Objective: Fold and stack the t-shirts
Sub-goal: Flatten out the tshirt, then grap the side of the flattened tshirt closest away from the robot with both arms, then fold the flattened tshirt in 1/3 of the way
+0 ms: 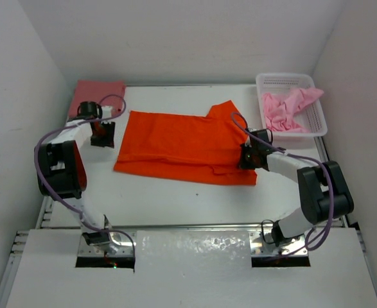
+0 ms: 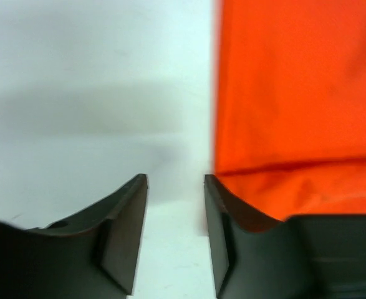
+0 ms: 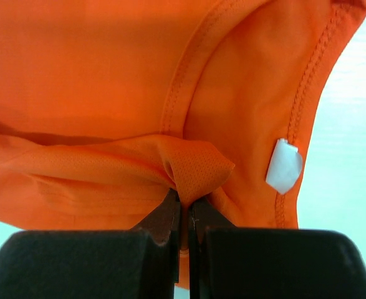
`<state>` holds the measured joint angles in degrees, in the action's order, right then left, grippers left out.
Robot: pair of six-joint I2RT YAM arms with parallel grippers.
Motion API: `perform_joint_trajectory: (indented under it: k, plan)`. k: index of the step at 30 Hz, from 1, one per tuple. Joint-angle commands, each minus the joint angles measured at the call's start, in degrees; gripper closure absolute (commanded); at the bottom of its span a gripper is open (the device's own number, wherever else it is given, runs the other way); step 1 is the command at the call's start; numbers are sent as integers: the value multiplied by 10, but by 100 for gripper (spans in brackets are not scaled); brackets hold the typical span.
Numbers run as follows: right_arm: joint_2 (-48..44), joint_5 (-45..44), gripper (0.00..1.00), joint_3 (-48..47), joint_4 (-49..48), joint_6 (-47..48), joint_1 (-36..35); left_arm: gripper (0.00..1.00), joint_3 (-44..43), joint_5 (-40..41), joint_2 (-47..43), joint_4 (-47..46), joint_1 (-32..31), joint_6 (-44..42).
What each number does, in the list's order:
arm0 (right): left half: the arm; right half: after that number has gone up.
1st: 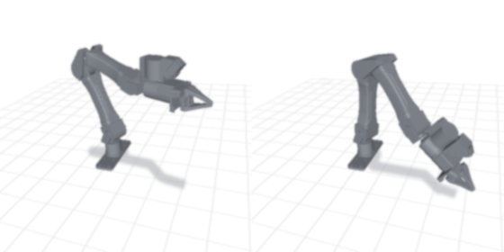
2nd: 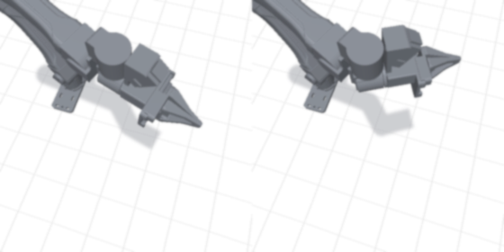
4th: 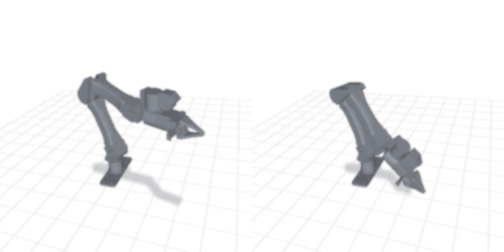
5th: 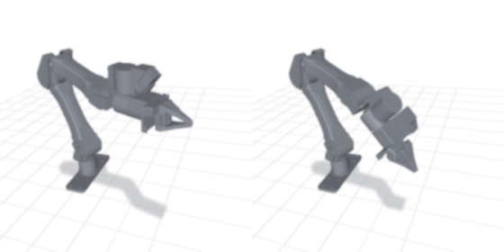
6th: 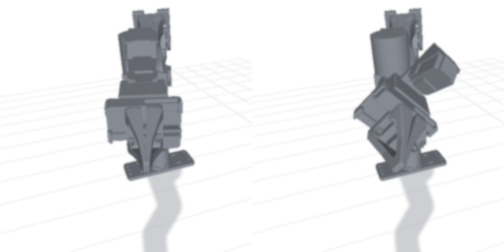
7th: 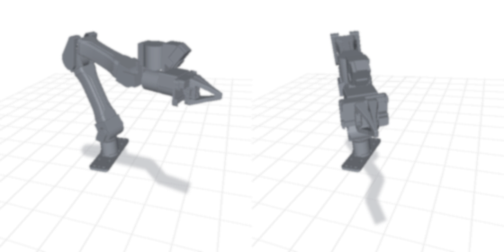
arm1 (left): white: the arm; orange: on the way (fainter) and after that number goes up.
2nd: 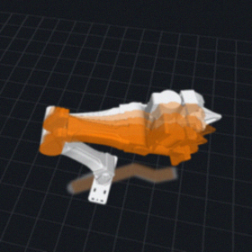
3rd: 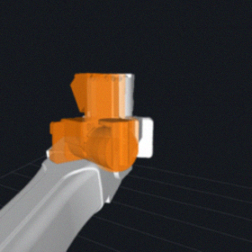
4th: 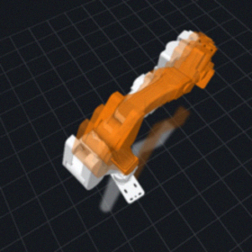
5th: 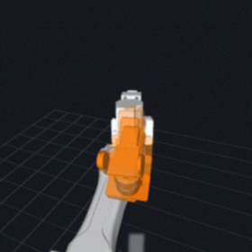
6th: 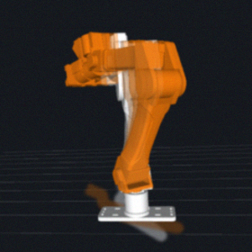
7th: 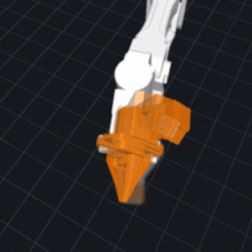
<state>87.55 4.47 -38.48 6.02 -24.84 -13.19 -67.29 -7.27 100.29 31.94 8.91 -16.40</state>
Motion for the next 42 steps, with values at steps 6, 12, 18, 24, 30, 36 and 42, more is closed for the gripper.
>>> perform_joint_trajectory:
  k: [6, 12, 18, 24, 30, 36, 42]
  plan:
    - [5, -10, 100, -73, -4, 13, 4, 59, -79, -30, -18, -32, 30, -15]
    - [9, 0, 100, -86, 13, 20, 4, 51, 39, -150, -99, 15, -18, -388]
    - [17, 18, 100, -75, -5, 4, 4, 25, 192, -95, -202, -171, -61, -528]
    - [16, 10, 100, -85, -6, 4, 4, 13, 43, -73, -48, -103, -59, -342]
    - [43, -35, 67, -111, 42, 23, 4, 13, 94, -31, -36, -167, -73, -281]
    - [43, -161, 25, -132, 127, 55, 7, 13, 61, 69, -5, -162, -65, -191]
    - [-11, -191, 22, -158, 204, 76, 8, 13, -45, -3, -1, -37, -19, -91]
